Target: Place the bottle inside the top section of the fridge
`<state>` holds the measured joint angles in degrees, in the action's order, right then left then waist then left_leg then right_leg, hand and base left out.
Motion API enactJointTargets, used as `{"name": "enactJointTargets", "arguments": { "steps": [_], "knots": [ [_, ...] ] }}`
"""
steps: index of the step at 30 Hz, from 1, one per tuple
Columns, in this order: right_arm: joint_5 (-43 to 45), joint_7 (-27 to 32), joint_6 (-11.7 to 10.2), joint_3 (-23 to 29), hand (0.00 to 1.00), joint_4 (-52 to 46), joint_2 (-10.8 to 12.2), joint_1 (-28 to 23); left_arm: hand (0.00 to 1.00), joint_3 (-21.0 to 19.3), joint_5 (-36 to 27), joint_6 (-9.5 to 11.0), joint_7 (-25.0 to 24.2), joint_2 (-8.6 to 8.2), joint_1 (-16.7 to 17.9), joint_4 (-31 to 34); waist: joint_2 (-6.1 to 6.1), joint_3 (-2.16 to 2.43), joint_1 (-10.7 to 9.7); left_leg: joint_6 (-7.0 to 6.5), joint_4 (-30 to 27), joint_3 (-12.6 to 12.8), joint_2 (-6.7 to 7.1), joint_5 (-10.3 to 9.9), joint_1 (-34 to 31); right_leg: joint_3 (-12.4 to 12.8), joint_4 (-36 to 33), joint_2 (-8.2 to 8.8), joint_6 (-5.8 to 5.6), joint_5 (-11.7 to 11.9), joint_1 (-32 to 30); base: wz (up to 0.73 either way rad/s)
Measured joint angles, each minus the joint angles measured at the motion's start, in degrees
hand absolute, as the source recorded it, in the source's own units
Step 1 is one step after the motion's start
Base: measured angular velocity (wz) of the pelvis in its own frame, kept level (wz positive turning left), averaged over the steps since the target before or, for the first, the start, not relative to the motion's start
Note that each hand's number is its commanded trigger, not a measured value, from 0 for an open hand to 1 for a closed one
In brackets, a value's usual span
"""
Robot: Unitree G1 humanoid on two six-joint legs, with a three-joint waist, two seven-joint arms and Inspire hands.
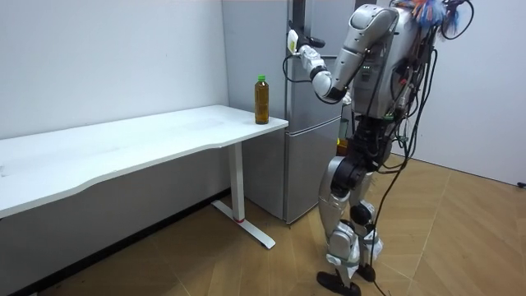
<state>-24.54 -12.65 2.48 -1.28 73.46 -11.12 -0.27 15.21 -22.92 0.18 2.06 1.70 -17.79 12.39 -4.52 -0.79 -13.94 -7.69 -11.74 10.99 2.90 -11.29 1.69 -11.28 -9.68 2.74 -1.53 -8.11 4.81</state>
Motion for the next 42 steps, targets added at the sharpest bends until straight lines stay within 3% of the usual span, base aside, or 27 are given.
{"name": "enactJointTargets", "arguments": {
  "steps": [4,24,32,38,42],
  "knots": [
    [-0.21,0.02,-0.53,-2.01,0.00,-0.03,-0.08,0.41,0.00,3.03,0.09,0.73,-1.90,0.08,-0.16,-0.39,0.20,-0.05,-0.47,-0.16,-0.02,-0.02,0.16,0.00,-0.18,-0.50,-0.08,0.23,-0.21,0.28,-0.17,0.00],
    [-2.34,-0.06,-0.60,-2.51,0.00,0.30,-0.14,1.31,0.00,6.15,-0.04,2.66,-3.90,0.61,-0.16,-0.53,0.74,0.01,-2.19,-1.75,0.03,0.03,0.21,0.05,-1.01,-1.44,0.00,0.35,-0.81,2.34,-1.15,0.00],
    [-2.71,-0.08,-0.61,-2.52,0.00,0.30,-0.15,1.36,0.00,6.59,-0.04,3.21,-4.86,0.93,-0.16,-0.52,0.71,0.08,-2.22,-2.30,0.19,1.28,0.20,-0.25,-1.14,-1.30,-0.05,0.40,-0.87,2.79,-1.83,-0.07],
    [-2.74,-0.09,-0.61,-2.54,0.00,0.40,-0.25,1.37,0.00,7.49,-0.06,3.39,-4.99,0.93,-0.16,-0.63,0.22,0.39,-3.03,-2.65,0.20,1.69,0.21,-0.47,-1.09,0.30,-0.02,0.36,-1.00,3.27,-1.98,0.00],
    [-2.74,-0.09,-0.58,-2.54,0.00,0.40,-0.35,1.37,0.00,7.66,-0.05,3.32,-5.07,0.93,-0.16,-0.64,0.14,0.41,-3.05,-2.95,0.29,3.37,0.19,-0.67,-0.93,0.36,0.02,0.50,-1.16,3.40,-2.00,-0.09]
  ]
}}
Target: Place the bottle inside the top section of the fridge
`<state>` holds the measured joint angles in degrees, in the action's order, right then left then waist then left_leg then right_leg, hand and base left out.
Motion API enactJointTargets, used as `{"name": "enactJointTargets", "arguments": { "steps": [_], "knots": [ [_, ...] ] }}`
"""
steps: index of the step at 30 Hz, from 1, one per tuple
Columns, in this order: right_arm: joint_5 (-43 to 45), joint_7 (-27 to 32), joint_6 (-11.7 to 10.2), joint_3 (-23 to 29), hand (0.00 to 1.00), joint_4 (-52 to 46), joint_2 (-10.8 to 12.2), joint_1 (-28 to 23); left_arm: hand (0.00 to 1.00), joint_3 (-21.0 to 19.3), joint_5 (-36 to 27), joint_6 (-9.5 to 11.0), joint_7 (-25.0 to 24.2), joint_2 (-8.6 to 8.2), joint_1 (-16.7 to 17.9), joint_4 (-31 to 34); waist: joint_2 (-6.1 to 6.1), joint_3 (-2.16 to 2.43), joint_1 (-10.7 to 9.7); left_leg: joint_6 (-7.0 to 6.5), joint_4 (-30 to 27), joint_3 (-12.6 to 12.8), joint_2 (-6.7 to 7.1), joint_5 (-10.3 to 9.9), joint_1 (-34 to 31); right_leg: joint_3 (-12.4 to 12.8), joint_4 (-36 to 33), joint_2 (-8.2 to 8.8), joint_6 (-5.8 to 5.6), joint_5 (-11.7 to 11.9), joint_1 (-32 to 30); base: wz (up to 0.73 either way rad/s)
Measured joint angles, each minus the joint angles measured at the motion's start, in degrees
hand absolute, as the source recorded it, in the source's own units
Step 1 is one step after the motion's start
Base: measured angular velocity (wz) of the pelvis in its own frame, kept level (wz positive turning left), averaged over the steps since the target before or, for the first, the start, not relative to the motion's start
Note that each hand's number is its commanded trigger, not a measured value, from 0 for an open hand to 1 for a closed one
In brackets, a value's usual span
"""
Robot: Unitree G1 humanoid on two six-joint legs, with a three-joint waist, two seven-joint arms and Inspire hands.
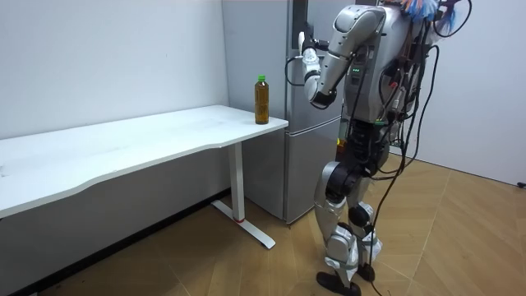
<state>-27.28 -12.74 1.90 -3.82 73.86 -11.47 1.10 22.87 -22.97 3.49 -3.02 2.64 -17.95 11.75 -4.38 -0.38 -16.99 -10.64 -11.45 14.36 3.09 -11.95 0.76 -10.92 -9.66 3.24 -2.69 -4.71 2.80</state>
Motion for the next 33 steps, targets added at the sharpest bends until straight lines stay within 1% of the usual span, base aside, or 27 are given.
{"name": "enactJointTargets", "arguments": {
  "steps": [1,8,9,10,11,12,14,15,17,19,21,23,24,25,26,27,28,29,30,31,32,33],
  "knots": [
    [0.00,0.00,0.05,0.00,0.00,0.00,0.00,0.00,0.00,0.00,0.00,-0.10,-0.01,0.00,0.00,0.00,0.00,0.00,-0.03,-0.02,0.01,0.45,-0.01,-0.02,0.01,0.00,0.01,0.13,-0.22,0.14,-0.07,-0.11],
    [-0.07,0.00,0.09,-0.02,0.00,-0.01,-0.02,0.00,0.00,0.06,-0.05,-0.38,-0.22,0.00,0.00,-0.12,-0.14,-0.05,-0.06,0.63,-0.05,2.56,0.00,-0.38,-0.12,-0.05,0.02,0.55,-0.51,0.68,-0.85,-0.12],
    [-0.14,0.01,0.10,-0.02,0.00,-0.01,-0.02,-0.01,0.00,0.14,-0.20,-0.38,-0.28,0.00,0.00,-0.24,-0.07,-0.14,-0.08,1.89,-0.27,2.63,0.00,-0.84,-0.21,-0.07,0.09,0.63,-0.46,0.94,-0.88,-0.07],
    [-0.18,0.01,0.12,-0.01,0.00,-0.01,-0.03,-0.01,0.00,0.42,-0.65,-0.38,-0.32,0.00,0.00,-0.47,-0.06,-0.14,-0.10,5.32,-0.35,2.66,0.01,-1.38,-0.15,-0.11,0.21,0.54,-0.08,1.59,-0.90,0.00],
    [-0.17,0.00,0.12,0.01,0.00,-0.01,-0.08,-0.01,0.00,0.61,-0.99,-0.45,-0.34,0.00,0.00,-0.55,-0.04,-0.16,-0.15,6.97,-0.29,2.66,-0.04,-1.49,-0.11,-0.11,0.41,0.44,-0.05,2.17,-0.94,0.03],
    [-0.17,0.01,0.13,0.02,0.00,-0.02,-0.19,0.00,0.00,1.06,-1.21,-0.56,-0.43,0.01,-0.01,-0.57,-0.44,-0.06,-0.15,7.45,-0.18,2.66,-0.17,-1.43,-0.09,-0.03,1.14,0.25,-0.06,3.06,-1.15,0.06],
    [-0.20,-0.09,0.13,0.10,0.00,-0.08,-0.17,0.01,0.00,1.82,-1.22,-0.58,-0.47,0.00,-0.01,-0.57,-0.44,-0.03,-0.19,7.43,-0.27,3.05,-0.10,-1.42,0.12,-0.07,1.00,0.07,-0.28,3.56,-2.05,0.02],
    [-0.30,-0.17,0.13,0.17,0.00,-0.11,-0.17,0.02,0.00,2.14,-1.22,-0.69,-0.49,0.00,0.00,-0.57,-0.33,-0.11,-0.17,7.43,-0.25,3.81,-0.10,-1.43,0.41,-0.19,0.90,-0.10,-0.36,3.65,-2.71,-0.06],
    [-0.17,-0.57,0.13,0.75,0.00,-0.25,-0.21,0.02,0.00,2.38,-1.22,-0.95,-0.81,0.00,0.00,-0.57,-0.49,-0.07,-0.56,7.44,-0.15,4.23,-0.11,-1.49,0.50,-0.64,0.91,-0.65,0.02,3.41,-3.73,-0.03],
    [-0.20,-0.63,0.13,1.08,0.00,-0.38,-0.33,0.04,0.00,2.89,-1.23,-0.99,-1.69,0.00,0.00,-0.57,-0.80,-0.06,-1.00,7.44,0.02,4.32,-0.21,-1.49,0.54,-0.84,0.81,-1.56,0.86,2.72,-5.06,0.04],
    [-0.25,-0.62,0.13,1.14,0.00,-0.41,-0.58,0.08,0.00,3.29,-1.26,-1.01,-2.37,0.00,0.00,-0.62,-0.91,-0.06,-1.33,7.44,0.04,4.52,-0.20,-1.49,0.60,-0.92,0.64,-1.84,0.87,2.70,-5.58,0.00],
    [-0.22,-0.60,0.12,1.20,0.00,-0.43,-0.80,0.08,0.00,3.90,-1.73,-1.01,-3.05,-0.01,0.00,-0.65,-1.18,-0.12,-1.53,7.45,0.12,4.67,-0.28,-1.48,0.57,-1.77,0.12,-2.38,1.04,2.63,-6.04,-0.06],
    [-0.44,-0.60,0.14,1.18,0.00,-0.50,-1.06,0.05,0.00,4.31,-2.54,-1.01,-3.65,-0.04,0.00,-0.69,-1.67,-0.08,-1.65,7.84,0.33,4.68,-0.39,-1.48,0.60,-1.83,-0.11,-3.01,1.78,2.26,-6.13,-0.12],
    [-0.63,-0.55,0.21,0.95,0.00,-0.62,-1.23,0.00,0.00,4.65,-3.38,-1.00,-4.33,0.00,0.02,-0.82,-1.72,0.13,-1.57,12.79,-0.02,4.23,-0.09,-1.65,0.75,-1.45,-0.06,-2.94,2.99,2.01,-6.58,-0.05],
    [-0.95,-0.60,0.23,1.07,0.00,-0.69,-1.01,0.00,0.00,5.00,-3.75,-1.08,-4.75,0.23,-0.44,-0.84,-1.00,0.20,-1.22,10.84,-4.56,4.28,-0.92,-3.13,-0.47,-1.08,-1.66,-2.35,3.09,1.91,-7.43,0.10],
    [-1.93,-0.77,0.54,2.77,0.00,-0.59,-0.10,-0.06,0.00,6.52,-3.97,-1.51,-5.12,0.59,-3.15,-1.21,-0.22,0.09,-1.09,7.47,-15.47,2.65,-4.62,-9.93,-4.78,-1.29,-9.53,-0.69,1.46,0.37,-10.81,0.15],
    [-2.01,-0.47,0.63,2.84,0.00,-1.08,-0.06,0.31,0.00,6.84,-3.93,-1.58,-5.58,0.60,-2.94,-1.30,-0.03,-0.04,-1.61,4.44,-17.72,4.15,-4.41,-11.64,-5.39,-1.06,-12.68,1.55,-0.72,-1.10,-11.53,-0.04],
    [-1.94,-0.60,0.64,2.80,0.00,-1.42,-0.53,0.28,0.00,6.87,-3.94,-1.55,-5.61,0.44,-2.28,-1.30,0.28,-0.13,-1.67,5.01,-16.97,4.60,-4.39,-11.75,-4.67,-1.13,-12.04,1.63,-0.98,-1.23,-11.27,-0.26],
    [-1.55,-0.77,0.62,2.78,0.00,-1.67,-1.55,0.07,0.00,6.88,-3.98,-1.74,-6.33,0.02,-2.26,-1.45,-0.55,-0.16,-2.28,6.76,-13.82,4.81,-4.10,-10.75,-2.81,-2.35,-9.58,1.47,-1.01,-1.08,-10.07,-0.28],
    [-1.31,-0.64,0.78,2.73,0.00,-1.43,-1.98,-0.33,0.00,7.14,-4.01,-1.86,-7.78,0.22,-2.22,-1.69,-1.07,0.01,-2.66,9.24,-9.76,5.26,-3.54,-8.89,-1.03,-3.34,-7.19,0.98,-0.69,-1.08,-8.72,-0.16],
    [-1.33,-0.62,0.84,2.74,0.00,-1.40,-2.07,-0.42,0.00,7.13,-4.03,-1.86,-8.71,0.43,-2.17,-1.59,-1.30,0.04,-2.73,9.71,-7.69,5.56,-3.38,-7.87,-0.18,-3.27,-6.03,0.45,-0.45,-0.96,-8.45,-0.12],
    [-1.82,-0.68,0.89,2.46,0.00,-1.62,-1.89,-0.45,0.00,7.45,-4.25,-2.19,-10.39,0.88,-2.31,-0.94,-1.54,-0.03,-3.14,9.04,-4.45,5.73,-3.17,-5.59,0.65,-3.24,-3.74,-0.85,0.01,-0.53,-8.01,-0.11]
  ]
}}
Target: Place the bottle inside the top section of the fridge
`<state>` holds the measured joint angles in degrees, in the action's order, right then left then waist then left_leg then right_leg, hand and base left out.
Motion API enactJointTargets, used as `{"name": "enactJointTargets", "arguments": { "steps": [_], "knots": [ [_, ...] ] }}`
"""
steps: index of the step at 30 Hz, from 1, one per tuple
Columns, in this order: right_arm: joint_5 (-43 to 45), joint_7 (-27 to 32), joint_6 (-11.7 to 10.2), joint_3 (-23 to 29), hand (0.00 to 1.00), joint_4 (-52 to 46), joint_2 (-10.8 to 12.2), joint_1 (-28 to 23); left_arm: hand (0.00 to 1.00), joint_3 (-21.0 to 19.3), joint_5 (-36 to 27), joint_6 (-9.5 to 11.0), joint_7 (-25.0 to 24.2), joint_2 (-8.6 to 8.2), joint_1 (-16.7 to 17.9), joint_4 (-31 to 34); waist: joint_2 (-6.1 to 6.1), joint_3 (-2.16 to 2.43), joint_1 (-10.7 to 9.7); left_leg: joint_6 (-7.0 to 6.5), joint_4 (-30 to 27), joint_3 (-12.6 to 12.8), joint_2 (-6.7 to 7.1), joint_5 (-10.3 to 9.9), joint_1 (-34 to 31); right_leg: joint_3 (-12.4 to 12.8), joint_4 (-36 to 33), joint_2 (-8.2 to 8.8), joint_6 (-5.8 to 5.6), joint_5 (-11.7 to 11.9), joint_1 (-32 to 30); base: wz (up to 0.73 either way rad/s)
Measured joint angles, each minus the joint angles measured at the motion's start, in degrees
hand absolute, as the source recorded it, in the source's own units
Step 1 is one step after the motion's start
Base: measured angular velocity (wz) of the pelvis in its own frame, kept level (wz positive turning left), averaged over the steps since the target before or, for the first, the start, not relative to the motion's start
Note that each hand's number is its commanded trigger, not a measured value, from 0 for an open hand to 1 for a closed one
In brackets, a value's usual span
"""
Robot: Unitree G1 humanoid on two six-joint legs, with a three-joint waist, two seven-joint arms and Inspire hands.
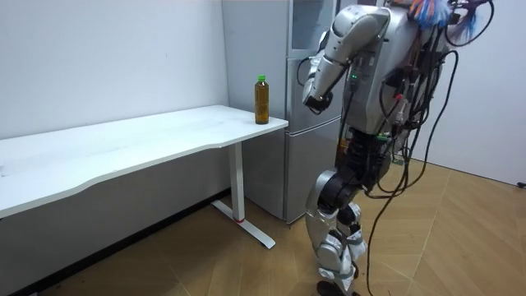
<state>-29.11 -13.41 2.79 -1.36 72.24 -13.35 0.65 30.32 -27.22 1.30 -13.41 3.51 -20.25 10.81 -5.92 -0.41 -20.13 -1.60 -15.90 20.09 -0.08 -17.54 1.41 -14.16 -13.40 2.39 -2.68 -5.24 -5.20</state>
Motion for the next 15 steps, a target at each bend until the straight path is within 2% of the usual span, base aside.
{"name": "enactJointTargets", "arguments": {
  "steps": [1,2,3,4,7,8,9,10,11,15],
  "knots": [
    [-0.20,-0.45,0.00,-0.82,0.00,-0.11,0.16,-0.01,0.00,0.68,-0.24,-0.59,-1.26,-0.16,-0.43,0.08,0.32,-0.08,-0.26,-0.88,1.63,1.25,0.01,1.04,0.24,0.07,1.71,-0.89,0.53,0.50,0.34,-0.11],
    [-0.19,-0.61,0.00,-1.30,0.00,-0.30,0.17,0.02,0.00,1.16,-0.24,-0.92,-1.61,-0.27,-0.72,0.09,0.20,0.07,-0.23,-1.20,2.04,2.21,0.03,1.31,0.27,0.18,2.06,-0.97,0.89,0.78,0.33,-0.16],
    [-0.16,-0.64,-0.08,-1.81,0.00,-0.67,0.15,0.20,0.00,1.80,-0.23,-1.99,-2.31,-0.48,-1.07,0.03,0.76,-0.30,-0.20,-1.28,2.27,3.60,0.07,1.38,0.28,0.67,2.76,-0.98,1.25,1.26,0.36,-0.29],
    [-0.11,-0.69,-0.26,-1.90,0.00,-0.87,0.16,0.32,0.00,2.80,-0.18,-4.09,-2.79,-0.36,-1.16,-0.79,0.60,-0.39,-0.20,-1.27,2.22,3.86,0.12,1.40,0.24,1.44,2.86,-1.05,1.23,1.63,0.38,-0.31],
    [-0.08,-0.67,-0.34,-3.03,0.00,-0.94,0.18,0.39,0.00,4.55,-0.04,-8.11,-3.80,-0.19,-1.18,-3.26,-0.23,-0.52,-0.67,-1.09,2.74,3.84,0.38,1.29,0.20,2.63,2.86,-0.87,1.52,2.72,0.39,-0.20],
    [-0.08,-0.64,-0.33,-3.30,0.00,-0.94,0.17,0.39,0.00,4.74,-0.02,-8.44,-3.85,-0.16,-1.18,-3.49,-0.21,-0.52,-0.77,-1.08,3.06,3.84,0.66,1.28,0.23,3.02,2.84,-0.69,1.62,3.17,0.38,-0.06],
    [-0.14,-0.56,-0.37,-3.71,0.00,-1.00,0.11,0.49,0.00,4.81,-0.01,-8.53,-4.10,-0.13,-1.18,-3.81,-0.13,-0.53,-1.27,-1.04,3.42,3.87,1.23,1.25,0.17,3.31,2.82,-0.29,1.43,4.97,0.54,-0.03],
    [-0.25,-0.56,-0.39,-3.79,0.00,-1.00,0.00,0.50,0.00,4.82,0.09,-8.53,-4.36,-0.14,-1.18,-3.97,-0.26,-0.58,-1.49,-0.78,3.64,3.87,1.48,1.12,0.22,3.37,3.50,-0.19,0.86,4.75,0.97,0.00],
    [-0.26,-0.56,-0.39,-3.87,0.00,-0.99,-0.04,0.48,0.00,4.82,0.44,-8.53,-4.41,-0.12,-1.18,-4.04,-0.35,-0.56,-1.58,-0.73,3.73,3.87,1.48,1.13,0.28,3.41,3.92,-0.25,0.79,4.58,1.17,-0.05],
    [-0.98,-0.56,-0.39,-4.39,0.00,-1.00,-0.05,0.50,0.00,4.83,0.99,-8.51,-4.51,-0.11,-1.51,-4.07,-0.38,-0.55,-1.94,-0.43,4.58,3.86,0.92,1.37,0.76,3.36,3.74,-1.06,2.13,3.29,1.21,-0.04]
  ]
}}
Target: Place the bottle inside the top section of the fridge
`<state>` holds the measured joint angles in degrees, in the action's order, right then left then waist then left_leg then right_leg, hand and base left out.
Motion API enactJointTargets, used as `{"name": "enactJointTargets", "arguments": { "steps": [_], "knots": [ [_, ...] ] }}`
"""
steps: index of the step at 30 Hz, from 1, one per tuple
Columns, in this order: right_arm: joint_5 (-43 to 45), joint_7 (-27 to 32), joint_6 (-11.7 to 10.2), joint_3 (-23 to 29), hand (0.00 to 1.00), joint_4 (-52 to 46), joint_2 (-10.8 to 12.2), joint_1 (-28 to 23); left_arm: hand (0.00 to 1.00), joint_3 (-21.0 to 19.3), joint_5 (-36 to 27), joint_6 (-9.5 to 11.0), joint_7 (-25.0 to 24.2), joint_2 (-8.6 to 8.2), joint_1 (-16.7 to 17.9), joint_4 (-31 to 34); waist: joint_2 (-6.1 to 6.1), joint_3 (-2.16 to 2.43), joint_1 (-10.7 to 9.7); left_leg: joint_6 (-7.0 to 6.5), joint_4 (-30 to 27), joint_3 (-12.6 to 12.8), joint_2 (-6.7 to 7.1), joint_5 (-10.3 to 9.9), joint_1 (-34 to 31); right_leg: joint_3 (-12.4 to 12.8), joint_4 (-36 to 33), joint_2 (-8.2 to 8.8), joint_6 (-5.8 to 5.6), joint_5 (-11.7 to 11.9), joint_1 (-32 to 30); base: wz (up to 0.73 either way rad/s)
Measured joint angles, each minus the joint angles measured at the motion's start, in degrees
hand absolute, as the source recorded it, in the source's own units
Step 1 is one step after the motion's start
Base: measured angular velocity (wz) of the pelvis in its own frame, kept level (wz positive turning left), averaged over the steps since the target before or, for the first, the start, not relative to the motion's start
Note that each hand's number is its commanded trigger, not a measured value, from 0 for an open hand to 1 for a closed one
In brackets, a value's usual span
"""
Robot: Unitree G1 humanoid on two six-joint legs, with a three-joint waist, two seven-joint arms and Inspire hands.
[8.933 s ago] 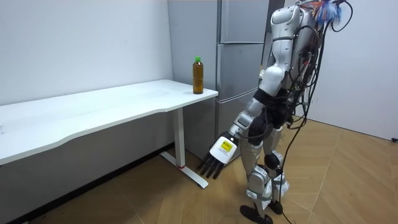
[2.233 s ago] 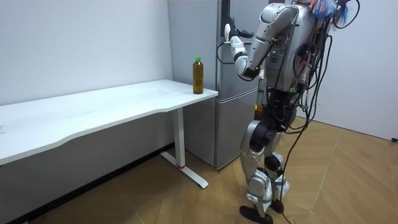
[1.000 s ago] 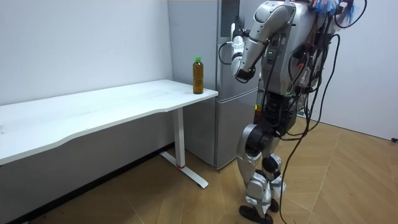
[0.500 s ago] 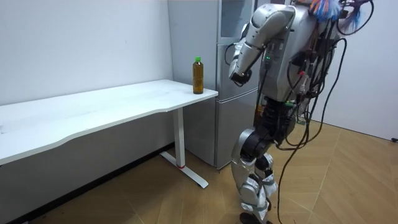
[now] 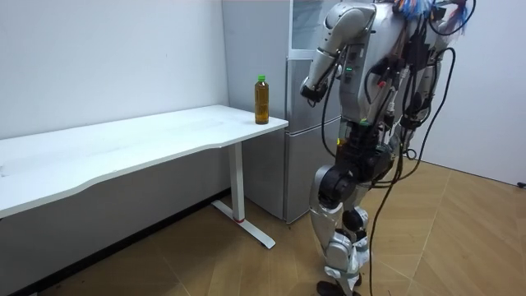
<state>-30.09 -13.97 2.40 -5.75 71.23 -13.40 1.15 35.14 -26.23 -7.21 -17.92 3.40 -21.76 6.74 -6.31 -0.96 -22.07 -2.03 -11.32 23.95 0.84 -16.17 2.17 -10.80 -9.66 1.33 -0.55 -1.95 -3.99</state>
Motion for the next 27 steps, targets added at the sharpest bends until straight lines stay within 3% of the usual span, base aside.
{"name": "enactJointTargets", "arguments": {
  "steps": [2,4,6,13,20,27],
  "knots": [
    [-0.24,-0.01,0.00,-0.04,0.00,-0.01,0.01,-0.01,0.00,0.00,0.01,0.02,-0.10,0.02,-0.04,-0.03,-0.01,0.00,-0.27,-0.64,0.01,-0.07,-0.35,0.38,0.07,-0.11,0.00,-0.43,0.56,-0.59,0.29,0.00],
    [-0.98,0.00,0.08,-0.01,0.00,0.00,-0.03,-0.16,0.00,0.01,0.01,0.02,-0.27,0.11,-0.04,-0.04,0.02,-0.02,-0.73,-2.80,0.07,-0.08,-0.84,1.20,0.44,-0.50,-0.05,-0.91,1.13,-1.58,0.61,0.06],
    [-1.17,-0.01,0.10,0.00,0.00,0.00,-0.05,-0.21,0.00,0.01,0.02,0.04,-0.41,0.14,-0.05,-0.06,-0.01,-0.03,-1.00,-4.11,0.07,-0.19,-1.25,1.29,1.01,-0.43,-0.08,-1.46,1.46,-2.25,0.90,0.02],
    [-1.29,0.00,0.12,0.03,0.00,0.07,-0.21,-0.07,0.00,0.22,0.01,0.05,-2.10,0.02,-1.45,-2.27,-0.14,-0.09,-1.15,-3.57,0.70,-0.46,-1.62,1.57,1.42,-1.15,-0.16,-1.79,2.24,-2.97,1.05,0.01],
    [-1.21,0.00,0.14,0.05,0.00,0.09,-0.25,-0.05,0.00,0.63,-0.01,0.05,-2.90,0.06,-1.45,-2.31,-0.15,-0.10,-1.08,-3.45,0.92,-0.69,-1.65,1.50,1.31,-1.77,-0.08,-1.71,2.14,-3.23,1.11,0.04],
    [-0.94,0.07,0.14,-0.03,0.00,0.09,-0.08,-0.01,0.00,0.67,0.09,0.04,-3.36,0.36,-1.45,-2.32,-0.33,-0.19,0.70,-3.44,0.90,-0.77,-1.64,1.50,1.39,-1.91,-0.09,-1.69,2.13,-3.33,1.16,0.00]
  ]
}}
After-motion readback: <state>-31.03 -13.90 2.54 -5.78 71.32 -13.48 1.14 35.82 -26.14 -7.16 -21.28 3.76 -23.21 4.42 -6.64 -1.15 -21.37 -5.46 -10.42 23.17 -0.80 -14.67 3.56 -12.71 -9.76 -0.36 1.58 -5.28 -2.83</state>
